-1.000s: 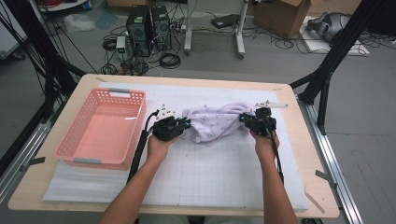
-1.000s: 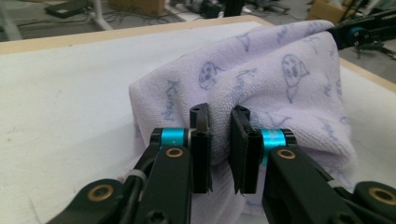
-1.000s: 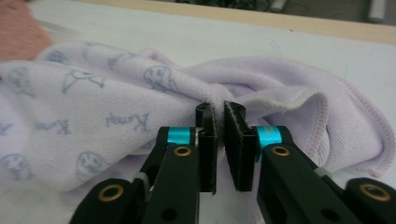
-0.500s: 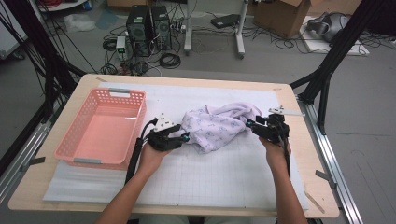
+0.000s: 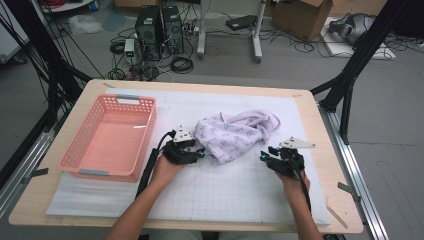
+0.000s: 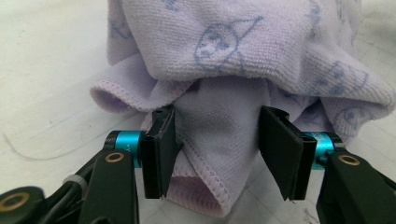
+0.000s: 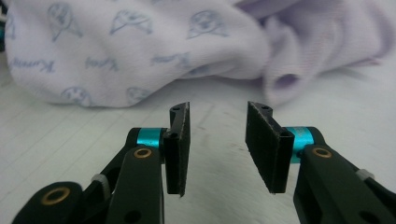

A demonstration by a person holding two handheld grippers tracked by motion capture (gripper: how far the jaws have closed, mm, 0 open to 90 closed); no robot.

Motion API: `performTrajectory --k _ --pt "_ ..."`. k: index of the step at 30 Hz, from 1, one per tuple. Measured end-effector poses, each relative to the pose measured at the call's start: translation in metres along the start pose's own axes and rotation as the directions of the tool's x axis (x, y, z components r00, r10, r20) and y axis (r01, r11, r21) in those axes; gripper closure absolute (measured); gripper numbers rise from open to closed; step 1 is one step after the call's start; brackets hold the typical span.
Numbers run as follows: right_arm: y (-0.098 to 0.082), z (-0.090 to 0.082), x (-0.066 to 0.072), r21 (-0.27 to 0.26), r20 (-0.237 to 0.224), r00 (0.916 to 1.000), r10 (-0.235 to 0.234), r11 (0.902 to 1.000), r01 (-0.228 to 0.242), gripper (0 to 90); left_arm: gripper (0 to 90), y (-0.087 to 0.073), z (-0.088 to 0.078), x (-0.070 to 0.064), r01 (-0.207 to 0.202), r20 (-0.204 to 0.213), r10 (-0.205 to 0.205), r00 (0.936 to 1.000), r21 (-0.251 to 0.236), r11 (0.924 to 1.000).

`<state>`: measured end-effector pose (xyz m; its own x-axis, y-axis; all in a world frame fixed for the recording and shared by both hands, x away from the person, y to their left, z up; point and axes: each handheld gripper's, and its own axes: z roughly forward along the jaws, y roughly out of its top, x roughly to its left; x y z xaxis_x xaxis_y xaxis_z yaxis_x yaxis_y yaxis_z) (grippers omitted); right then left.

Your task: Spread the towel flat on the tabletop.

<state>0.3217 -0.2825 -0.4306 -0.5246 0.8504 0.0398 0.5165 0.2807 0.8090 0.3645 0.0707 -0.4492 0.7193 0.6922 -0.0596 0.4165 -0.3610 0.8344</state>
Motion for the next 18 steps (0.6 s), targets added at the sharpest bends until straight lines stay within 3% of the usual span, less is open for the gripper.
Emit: performTrajectory --k 2,5,7,8,11,13,16,17,18 --pt "0.002 0.011 0.010 0.037 -0.034 0.9988 -0.035 0.9987 0.036 60.3 51.5 0.000 0.001 0.000 -0.011 0.015 0.011 0.9998 0.006 0.9999" --pt "0.004 0.027 0.025 0.082 -0.071 0.9935 -0.090 0.9921 0.095 65.5 75.0 0.001 0.001 -0.007 -0.080 0.041 0.079 0.9960 0.020 0.9966" --pt "0.005 0.037 0.032 0.116 -0.078 0.9908 -0.110 0.9861 0.119 66.5 77.7 0.001 -0.001 -0.008 -0.069 0.064 0.067 0.9957 0.030 0.9972" --pt "0.007 0.039 0.033 0.106 -0.074 0.9906 -0.115 0.9868 0.122 66.4 78.5 0.001 -0.003 -0.007 -0.061 0.082 0.058 0.9949 0.032 0.9976" --pt "0.012 0.044 0.035 0.097 -0.112 0.9905 -0.080 0.9911 0.091 63.4 79.4 0.001 -0.009 -0.007 -0.043 0.122 0.038 0.9918 0.035 0.9985" --pt "0.019 0.049 0.036 0.078 -0.143 0.9884 -0.052 0.9949 0.063 61.6 79.5 0.001 -0.011 -0.009 -0.057 0.128 0.052 0.9904 0.036 0.9977" --pt "0.039 0.053 0.038 0.029 -0.184 0.9827 -0.021 0.9992 0.026 75.2 79.4 0.000 -0.012 -0.008 -0.058 0.116 0.053 0.9918 0.037 0.9977" --pt "0.046 0.055 0.039 0.028 -0.188 0.9818 -0.027 0.9990 0.033 83.2 79.2 0.000 -0.012 -0.008 -0.057 0.104 0.053 0.9932 0.037 0.9977" --pt "0.053 0.058 0.041 0.031 -0.184 0.9818 -0.046 0.9981 0.052 84.7 78.6 -0.001 -0.012 -0.007 -0.054 0.090 0.051 0.9946 0.036 0.9979"
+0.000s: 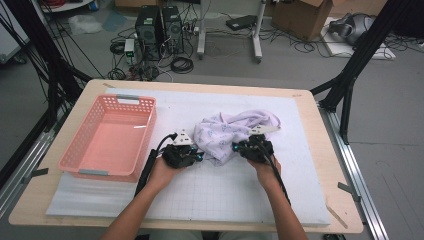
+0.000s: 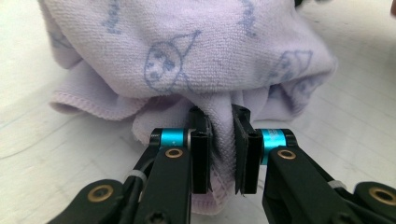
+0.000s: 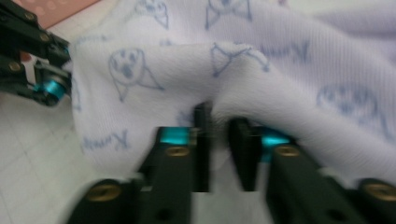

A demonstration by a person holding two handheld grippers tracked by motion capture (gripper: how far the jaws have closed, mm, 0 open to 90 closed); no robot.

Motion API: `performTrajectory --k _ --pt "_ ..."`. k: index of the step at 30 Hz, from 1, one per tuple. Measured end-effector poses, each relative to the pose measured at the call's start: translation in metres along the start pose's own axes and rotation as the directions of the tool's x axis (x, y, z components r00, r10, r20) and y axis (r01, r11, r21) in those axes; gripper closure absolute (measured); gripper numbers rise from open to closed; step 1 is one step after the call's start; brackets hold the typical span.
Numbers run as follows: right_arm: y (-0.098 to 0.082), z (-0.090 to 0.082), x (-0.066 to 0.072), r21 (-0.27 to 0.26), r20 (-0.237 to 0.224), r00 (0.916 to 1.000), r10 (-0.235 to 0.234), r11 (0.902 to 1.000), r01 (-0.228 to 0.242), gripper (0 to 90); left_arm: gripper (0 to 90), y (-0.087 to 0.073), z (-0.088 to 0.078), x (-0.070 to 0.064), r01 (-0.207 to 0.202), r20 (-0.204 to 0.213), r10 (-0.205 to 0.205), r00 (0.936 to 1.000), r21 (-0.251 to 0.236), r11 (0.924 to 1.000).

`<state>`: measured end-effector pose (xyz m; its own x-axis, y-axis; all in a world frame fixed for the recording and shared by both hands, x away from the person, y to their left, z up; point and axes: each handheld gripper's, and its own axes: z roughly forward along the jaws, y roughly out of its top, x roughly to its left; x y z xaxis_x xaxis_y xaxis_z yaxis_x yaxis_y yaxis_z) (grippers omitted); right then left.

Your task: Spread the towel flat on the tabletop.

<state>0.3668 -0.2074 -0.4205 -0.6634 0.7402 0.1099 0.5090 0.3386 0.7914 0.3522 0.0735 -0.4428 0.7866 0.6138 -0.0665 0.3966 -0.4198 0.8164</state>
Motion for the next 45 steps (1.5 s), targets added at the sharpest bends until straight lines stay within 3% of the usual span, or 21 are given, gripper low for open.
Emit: performTrajectory --k 2,3,4,5,9,12,16,20,22,23,25,26,28,29,31,34,36,37,40,43,45 --pt "0.012 0.005 0.000 0.012 0.005 0.9999 -0.017 0.9998 0.017 85.9 70.2 0.000 -0.001 -0.001 -0.015 -0.047 0.014 0.9988 -0.017 0.9997" --pt "0.017 0.007 -0.001 0.008 0.006 0.9999 -0.016 0.9998 0.016 86.0 58.3 0.001 -0.003 -0.002 -0.032 -0.080 0.029 0.9964 -0.036 0.9988" --pt "0.021 0.008 -0.003 -0.001 0.007 1.0000 -0.002 1.0000 0.002 86.0 47.4 0.002 -0.005 -0.003 -0.034 -0.077 0.029 0.9966 -0.065 0.9973" --pt "0.025 0.009 -0.006 -0.014 0.007 0.9997 0.022 0.9997 -0.022 86.0 43.7 0.003 -0.008 -0.005 -0.044 -0.068 0.037 0.9970 -0.092 0.9948" --pt "0.036 0.012 -0.012 -0.069 -0.001 0.9950 0.099 0.9927 -0.099 86.0 44.0 0.013 -0.011 -0.020 -0.114 -0.018 0.113 0.9935 -0.181 0.9769" --pt "0.037 0.015 -0.012 -0.071 0.011 0.9946 0.103 0.9923 -0.102 86.0 45.1 0.023 0.000 -0.030 -0.177 -0.007 0.178 0.9840 -0.149 0.9728" --pt "0.037 0.015 -0.011 -0.076 0.012 0.9935 0.113 0.9908 -0.112 85.9 43.6 0.027 0.023 -0.029 -0.162 -0.044 0.160 0.9862 -0.054 0.9853" --pt "0.038 0.011 -0.010 -0.070 0.023 0.9949 0.098 0.9929 -0.096 85.9 46.2 0.025 0.039 -0.028 -0.172 -0.070 0.170 0.9829 -0.012 0.9851" --pt "0.038 0.009 -0.011 -0.070 0.024 0.9946 0.101 0.9926 -0.099 85.9 58.1 0.024 0.042 -0.026 -0.196 -0.096 0.196 0.9759 0.014 0.9806" --pt "0.038 0.008 -0.012 -0.069 0.024 0.9947 0.100 0.9928 -0.098 85.8 71.2 0.023 0.041 -0.025 -0.204 -0.095 0.203 0.9745 0.008 0.9790" --pt "0.038 0.006 -0.012 -0.066 0.029 0.9952 0.093 0.9936 -0.091 83.5 81.6 0.025 0.037 -0.023 -0.181 -0.089 0.180 0.9797 -0.009 0.9834" --pt "0.038 0.004 -0.012 -0.070 0.026 0.9953 0.094 0.9933 -0.092 77.1 82.3 0.026 0.034 -0.020 -0.152 -0.075 0.150 0.9859 -0.023 0.9881" --pt "0.037 -0.001 -0.013 -0.090 0.015 0.9949 0.100 0.9911 -0.098 67.6 82.6 0.027 0.028 -0.013 -0.061 -0.035 0.058 0.9977 -0.071 0.9956" --pt "0.035 -0.004 -0.012 -0.097 0.020 0.9956 0.092 0.9913 -0.089 67.2 82.6 0.028 0.024 -0.009 -0.024 -0.021 0.022 0.9995 -0.097 0.9950" --pt "0.030 -0.011 -0.010 -0.100 0.028 0.9974 0.066 0.9930 -0.063 67.0 82.7 0.030 0.017 -0.004 0.034 -0.006 -0.035 0.9994 -0.151 0.9880" --pt "0.017 -0.020 -0.007 -0.097 0.023 0.9991 0.036 0.9947 -0.033 68.5 82.8 0.034 0.011 0.000 0.070 -0.008 -0.073 0.9973 -0.213 0.9746" --pt "0.007 -0.021 -0.006 -0.073 -0.019 0.9992 0.035 0.9967 -0.036 69.3 82.8 0.034 0.009 0.004 0.103 -0.007 -0.108 0.9941 -0.243 0.9646" --pt "0.004 -0.018 -0.005 -0.043 -0.026 0.9993 0.026 0.9987 -0.027 68.4 82.8 0.033 0.010 0.006 0.108 -0.013 -0.115 0.9933 -0.242 0.9642" --pt "-0.004 -0.003 0.003 0.026 -0.023 0.9997 -0.011 0.9996 0.012 61.2 82.7 0.031 0.011 0.009 0.122 -0.015 -0.129 0.9915 -0.234 0.9646" --pt "-0.005 0.019 0.017 0.074 -0.026 0.9985 -0.048 0.9960 0.050 58.6 82.6 0.032 0.010 0.009 0.132 -0.011 -0.140 0.9901 -0.250 0.9591" --pt "-0.005 0.035 0.026 0.107 -0.017 0.9964 -0.083 0.9907 0.084 60.3 82.6 0.032 0.010 0.009 0.133 -0.009 -0.140 0.9902 -0.249 0.9594"
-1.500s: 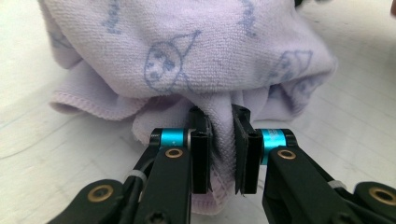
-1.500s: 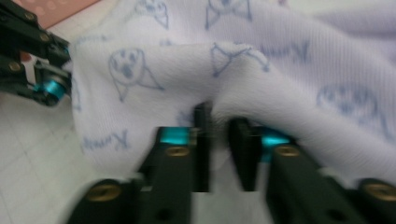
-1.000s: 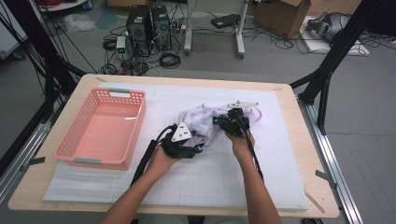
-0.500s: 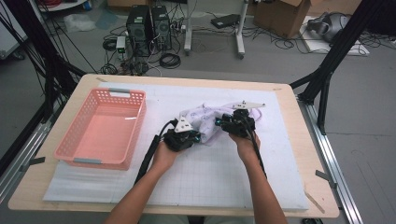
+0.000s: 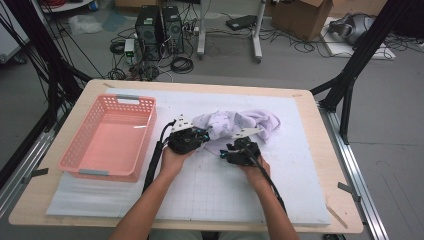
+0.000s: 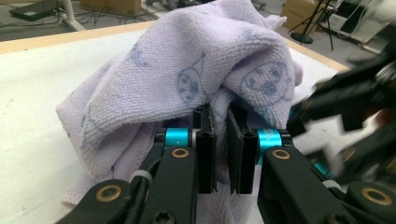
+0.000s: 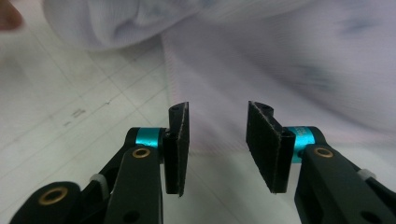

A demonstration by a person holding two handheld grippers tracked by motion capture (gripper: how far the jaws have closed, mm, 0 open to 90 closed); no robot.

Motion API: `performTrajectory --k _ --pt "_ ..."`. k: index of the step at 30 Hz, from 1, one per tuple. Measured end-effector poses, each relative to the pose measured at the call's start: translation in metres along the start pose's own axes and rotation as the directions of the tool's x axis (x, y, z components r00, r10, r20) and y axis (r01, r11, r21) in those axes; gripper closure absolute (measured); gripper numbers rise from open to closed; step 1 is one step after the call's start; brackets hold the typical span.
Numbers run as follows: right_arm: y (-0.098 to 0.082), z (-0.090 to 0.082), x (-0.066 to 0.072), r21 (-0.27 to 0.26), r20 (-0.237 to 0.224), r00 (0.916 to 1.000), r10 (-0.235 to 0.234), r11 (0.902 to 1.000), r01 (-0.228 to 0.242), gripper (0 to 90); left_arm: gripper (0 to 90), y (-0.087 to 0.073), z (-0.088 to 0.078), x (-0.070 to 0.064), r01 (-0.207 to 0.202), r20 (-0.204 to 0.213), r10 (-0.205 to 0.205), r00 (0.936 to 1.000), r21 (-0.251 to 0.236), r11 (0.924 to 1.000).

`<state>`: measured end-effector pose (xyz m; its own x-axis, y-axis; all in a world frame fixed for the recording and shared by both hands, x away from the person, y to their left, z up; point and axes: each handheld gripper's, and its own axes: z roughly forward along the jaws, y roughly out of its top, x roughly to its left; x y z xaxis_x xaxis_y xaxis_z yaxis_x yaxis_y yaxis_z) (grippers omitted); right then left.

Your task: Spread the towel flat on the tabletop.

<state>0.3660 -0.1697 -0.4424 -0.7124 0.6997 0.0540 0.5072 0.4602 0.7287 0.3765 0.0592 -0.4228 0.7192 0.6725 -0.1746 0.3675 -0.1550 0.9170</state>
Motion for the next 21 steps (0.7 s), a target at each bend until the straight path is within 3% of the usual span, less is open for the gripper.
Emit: performTrajectory --k 3,6,9,13,15,18,21 --pt "0.002 0.008 0.006 -0.009 0.015 0.9995 -0.028 0.9996 0.028 84.9 82.5 0.000 -0.003 0.002 -0.005 -0.001 0.005 1.0000 0.015 0.9999" --pt "0.002 0.001 0.009 0.035 0.000 0.9971 -0.076 0.9965 0.076 88.5 82.5 0.002 -0.010 0.005 -0.009 -0.008 0.009 0.9999 0.009 0.9999" --pt "-0.010 -0.019 0.012 0.053 -0.025 0.9914 -0.128 0.9901 0.130 88.7 82.2 0.001 -0.014 0.006 -0.020 -0.003 0.020 0.9998 0.030 0.9994" --pt "-0.040 -0.058 0.004 0.001 -0.072 0.9928 -0.095 0.9954 0.096 88.6 83.2 -0.005 -0.015 -0.001 -0.068 -0.012 0.069 0.9975 0.064 0.9956" --pt "-0.056 -0.076 -0.003 0.008 -0.058 0.9946 -0.086 0.9963 0.086 88.7 83.3 -0.005 -0.016 -0.003 -0.068 -0.008 0.068 0.9976 0.071 0.9952" --pt "-0.079 -0.100 -0.018 0.015 -0.035 0.9985 -0.043 0.9990 0.043 88.7 83.1 -0.009 -0.015 -0.006 -0.095 -0.024 0.098 0.9949 0.098 0.9906" --pt "-0.099 -0.125 -0.032 0.007 0.003 1.0000 0.001 1.0000 -0.001 88.7 83.2 -0.013 -0.014 -0.006 -0.093 -0.032 0.098 0.9947 0.113 0.9891"
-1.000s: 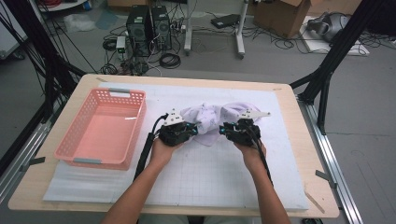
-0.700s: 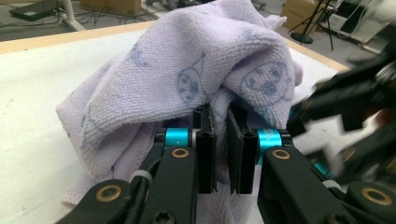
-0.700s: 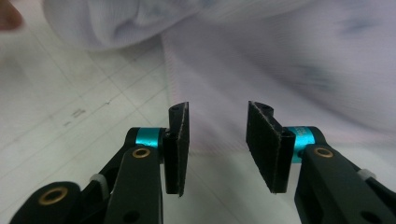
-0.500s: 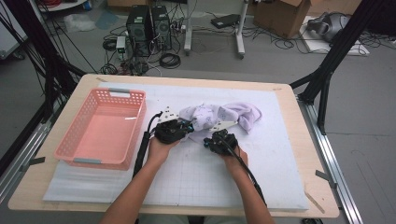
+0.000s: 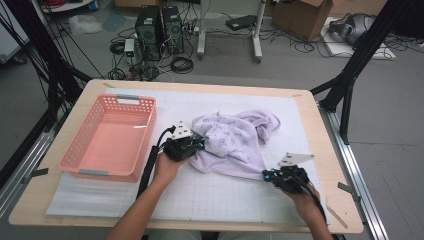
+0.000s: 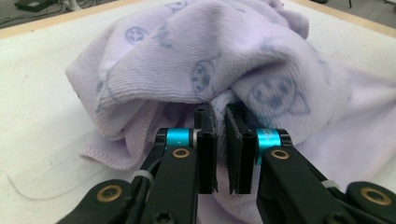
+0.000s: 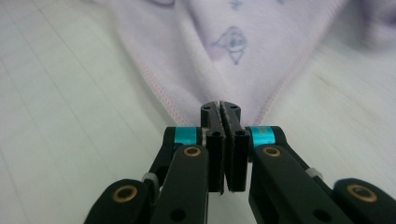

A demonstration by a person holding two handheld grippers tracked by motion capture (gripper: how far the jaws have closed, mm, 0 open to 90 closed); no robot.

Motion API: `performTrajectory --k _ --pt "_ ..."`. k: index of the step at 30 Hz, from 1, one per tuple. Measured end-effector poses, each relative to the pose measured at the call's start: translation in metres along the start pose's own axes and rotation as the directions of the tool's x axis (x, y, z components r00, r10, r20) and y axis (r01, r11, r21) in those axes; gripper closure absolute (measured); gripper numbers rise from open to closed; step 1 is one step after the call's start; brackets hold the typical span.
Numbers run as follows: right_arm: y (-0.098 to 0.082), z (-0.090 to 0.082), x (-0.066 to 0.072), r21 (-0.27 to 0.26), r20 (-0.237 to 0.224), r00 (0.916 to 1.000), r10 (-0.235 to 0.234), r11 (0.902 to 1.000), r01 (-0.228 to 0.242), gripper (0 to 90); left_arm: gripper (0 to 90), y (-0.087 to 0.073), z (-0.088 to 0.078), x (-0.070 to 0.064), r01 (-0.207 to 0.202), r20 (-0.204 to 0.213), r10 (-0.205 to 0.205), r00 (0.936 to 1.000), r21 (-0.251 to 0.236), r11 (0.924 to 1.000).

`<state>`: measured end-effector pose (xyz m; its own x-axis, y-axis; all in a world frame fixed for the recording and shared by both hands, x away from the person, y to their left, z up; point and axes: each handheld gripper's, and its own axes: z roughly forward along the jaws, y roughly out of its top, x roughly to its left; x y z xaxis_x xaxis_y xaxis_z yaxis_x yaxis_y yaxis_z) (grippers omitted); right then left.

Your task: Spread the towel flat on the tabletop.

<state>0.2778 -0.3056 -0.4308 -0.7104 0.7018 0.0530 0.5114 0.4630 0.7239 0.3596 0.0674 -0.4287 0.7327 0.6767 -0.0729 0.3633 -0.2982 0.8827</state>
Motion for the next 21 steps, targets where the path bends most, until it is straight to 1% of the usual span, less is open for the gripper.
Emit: performTrajectory --k 1,2,3,4,5,7,8,9,10,11,12,14,16,17,18,19,21 --pt "-0.006 -0.008 -0.004 -0.004 0.010 0.9998 0.019 0.9998 -0.019 88.7 82.5 -0.001 0.001 0.000 0.009 0.002 -0.009 1.0000 0.004 0.9999" --pt "-0.012 -0.016 -0.008 -0.011 0.016 0.9991 0.040 0.9992 -0.040 88.7 79.3 -0.002 0.003 0.000 0.008 0.004 -0.008 1.0000 0.019 0.9998" --pt "-0.018 -0.023 -0.011 -0.018 0.022 0.9985 0.051 0.9986 -0.051 88.6 73.1 -0.003 0.004 0.000 0.017 0.003 -0.017 0.9999 0.024 0.9996" --pt "-0.022 -0.028 -0.013 -0.024 0.028 0.9976 0.064 0.9977 -0.063 88.6 66.9 -0.004 0.006 -0.002 0.028 0.010 -0.028 0.9996 0.026 0.9993" --pt "-0.026 -0.032 -0.014 -0.029 0.029 0.9968 0.075 0.9968 -0.074 88.3 63.9 -0.005 0.006 -0.003 0.020 0.009 -0.020 0.9998 0.030 0.9994" --pt "-0.029 -0.035 -0.015 -0.047 0.026 0.9958 0.088 0.9951 -0.087 85.9 58.2 -0.008 0.005 -0.009 -0.014 -0.017 0.014 0.9997 0.042 0.9990" --pt "-0.028 -0.036 -0.013 -0.055 0.034 0.9950 0.094 0.9942 -0.092 83.0 56.3 -0.009 0.003 -0.011 -0.020 -0.028 0.021 0.9994 0.043 0.9989" --pt "-0.028 -0.037 -0.014 -0.066 0.035 0.9949 0.095 0.9936 -0.092 79.3 53.8 -0.011 -0.001 -0.013 -0.027 -0.030 0.028 0.9992 0.030 0.9992" --pt "-0.026 -0.039 -0.014 -0.084 0.040 0.9932 0.109 0.9909 -0.106 77.7 52.3 -0.013 -0.006 -0.015 -0.037 -0.035 0.038 0.9987 0.020 0.9991" --pt "-0.024 -0.039 -0.014 -0.098 0.047 0.9927 0.111 0.9894 -0.106 76.1 52.1 -0.013 -0.012 -0.015 -0.058 -0.044 0.059 0.9973 0.021 0.9981" --pt "-0.022 -0.039 -0.013 -0.107 0.052 0.9920 0.115 0.9882 -0.109 74.3 51.0 -0.014 -0.017 -0.015 -0.065 -0.054 0.066 0.9964 0.010 0.9978" --pt "-0.017 -0.035 -0.012 -0.118 0.061 0.9907 0.122 0.9864 -0.114 67.9 49.6 -0.015 -0.025 -0.011 -0.059 -0.078 0.059 0.9952 -0.003 0.9982" --pt "-0.011 -0.025 -0.008 -0.103 0.074 0.9908 0.113 0.9891 -0.105 61.4 49.6 -0.017 -0.030 -0.004 -0.040 -0.111 0.040 0.9930 0.002 0.9992" --pt "-0.007 -0.019 -0.007 -0.094 0.085 0.9911 0.102 0.9911 -0.094 58.3 49.5 -0.018 -0.031 0.000 -0.023 -0.116 0.023 0.9929 0.005 0.9997" --pt "-0.003 -0.012 -0.006 -0.085 0.096 0.9910 0.094 0.9927 -0.086 55.9 49.5 -0.019 -0.031 0.004 -0.009 -0.126 0.010 0.9919 0.008 0.9999" --pt "0.002 -0.005 -0.007 -0.080 0.105 0.9907 0.087 0.9937 -0.079 53.6 49.5 -0.020 -0.029 0.006 -0.003 -0.144 0.004 0.9895 0.010 0.9999" --pt "0.011 0.010 -0.008 -0.072 0.099 0.9907 0.093 0.9937 -0.086 48.5 49.8 -0.022 -0.024 0.011 0.021 -0.149 -0.018 0.9887 0.017 0.9996"
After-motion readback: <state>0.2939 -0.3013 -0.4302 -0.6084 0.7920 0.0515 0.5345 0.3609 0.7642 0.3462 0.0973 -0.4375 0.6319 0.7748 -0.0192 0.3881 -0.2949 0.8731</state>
